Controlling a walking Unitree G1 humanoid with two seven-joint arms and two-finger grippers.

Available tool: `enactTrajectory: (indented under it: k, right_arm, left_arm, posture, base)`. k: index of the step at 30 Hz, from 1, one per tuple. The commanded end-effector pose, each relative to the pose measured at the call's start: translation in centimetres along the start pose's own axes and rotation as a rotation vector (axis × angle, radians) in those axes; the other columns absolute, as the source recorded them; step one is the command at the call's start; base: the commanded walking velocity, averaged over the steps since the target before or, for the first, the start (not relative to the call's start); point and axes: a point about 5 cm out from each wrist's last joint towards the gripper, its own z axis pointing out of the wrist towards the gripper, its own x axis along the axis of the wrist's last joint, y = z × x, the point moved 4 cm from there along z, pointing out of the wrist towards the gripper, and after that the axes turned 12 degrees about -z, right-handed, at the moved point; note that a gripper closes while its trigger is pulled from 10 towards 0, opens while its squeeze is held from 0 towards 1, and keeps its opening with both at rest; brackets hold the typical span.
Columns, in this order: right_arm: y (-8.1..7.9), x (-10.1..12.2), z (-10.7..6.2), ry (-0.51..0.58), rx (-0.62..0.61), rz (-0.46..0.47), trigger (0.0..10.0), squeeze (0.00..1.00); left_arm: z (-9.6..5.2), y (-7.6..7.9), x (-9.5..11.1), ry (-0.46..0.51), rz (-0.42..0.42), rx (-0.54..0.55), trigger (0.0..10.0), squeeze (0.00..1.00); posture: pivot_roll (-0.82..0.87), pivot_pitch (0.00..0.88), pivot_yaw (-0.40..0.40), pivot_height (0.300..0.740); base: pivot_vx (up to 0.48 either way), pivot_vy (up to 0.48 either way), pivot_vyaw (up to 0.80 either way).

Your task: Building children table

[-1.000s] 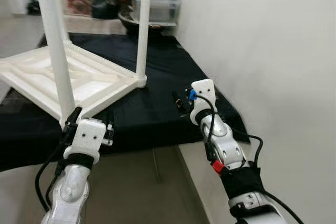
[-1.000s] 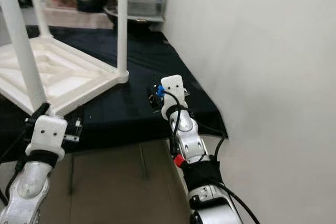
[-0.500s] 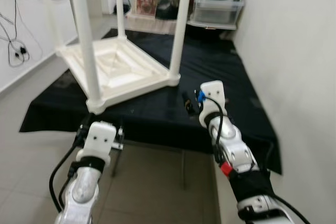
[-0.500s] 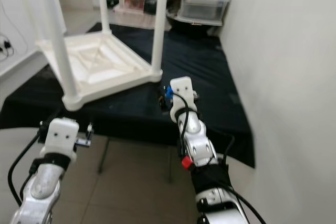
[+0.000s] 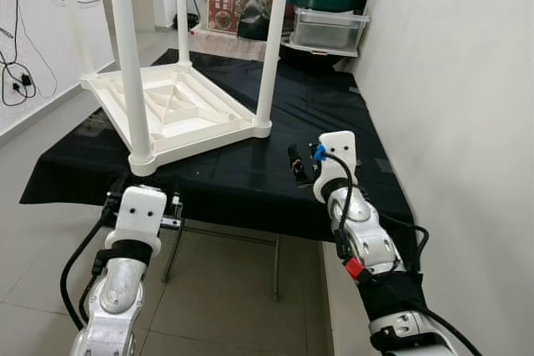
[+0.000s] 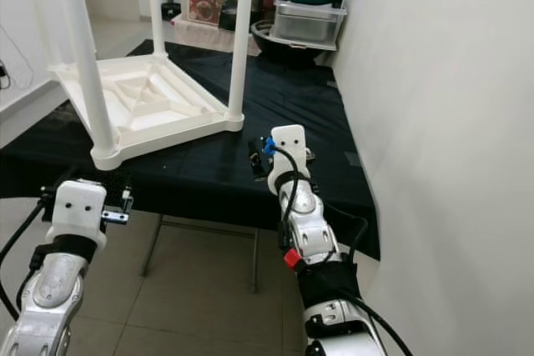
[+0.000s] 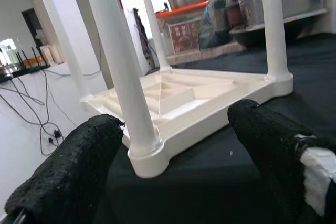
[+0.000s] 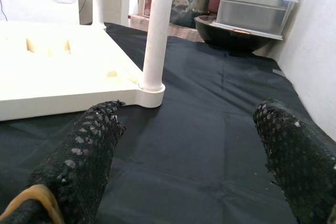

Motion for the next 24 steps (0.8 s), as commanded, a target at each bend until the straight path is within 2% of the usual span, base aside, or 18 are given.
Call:
enactTrajectory:
  k: [1,24]
  right_arm:
    - [0.46,-0.33,0.08,-0.021,-0.015,0.012,10.0,0.0]
    - [0.01,0.25,0.42,-0.01,-0.006,0.027,10.0,0.0]
  left_arm:
    - [0.2,0.12,-0.05,0.002,-0.015,0.0,10.0,0.0]
    - [-0.06,0.62,-0.57,-0.012,-0.042,-0.043,10.0,0.0]
  posture:
    - [0.12,0.0,-0.128,0.74]
    - [0.12,0.0,-0.133,0.74]
  base:
    - [0.292,0.0,0.0]
    - [0.295,0.0,0.0]
